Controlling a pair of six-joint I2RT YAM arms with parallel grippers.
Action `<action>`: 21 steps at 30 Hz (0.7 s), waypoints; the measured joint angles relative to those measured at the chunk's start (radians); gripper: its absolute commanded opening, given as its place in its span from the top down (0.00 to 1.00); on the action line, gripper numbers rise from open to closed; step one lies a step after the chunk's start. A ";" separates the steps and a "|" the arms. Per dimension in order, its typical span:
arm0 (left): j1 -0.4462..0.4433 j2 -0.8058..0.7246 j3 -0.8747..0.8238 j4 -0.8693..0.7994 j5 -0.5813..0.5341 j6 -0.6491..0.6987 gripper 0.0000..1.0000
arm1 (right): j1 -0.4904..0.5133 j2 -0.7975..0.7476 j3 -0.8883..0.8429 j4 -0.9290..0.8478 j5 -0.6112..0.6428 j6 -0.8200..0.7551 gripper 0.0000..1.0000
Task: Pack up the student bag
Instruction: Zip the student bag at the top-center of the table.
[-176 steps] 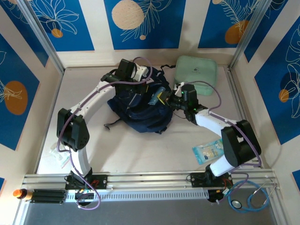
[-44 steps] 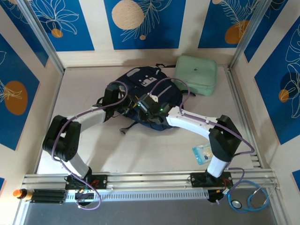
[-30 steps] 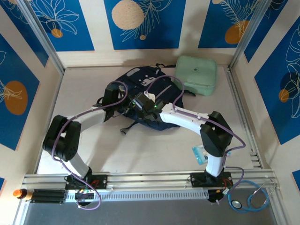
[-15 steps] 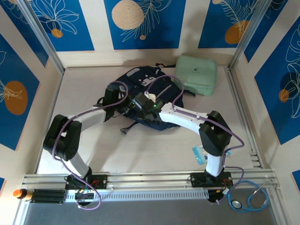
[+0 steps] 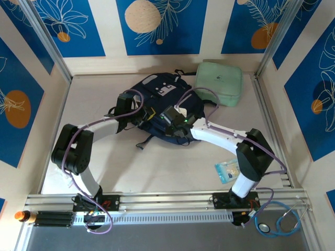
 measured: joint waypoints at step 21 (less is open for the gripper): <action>0.028 0.053 0.090 -0.083 0.074 0.088 1.00 | -0.158 0.032 0.008 0.004 -0.111 -0.303 0.78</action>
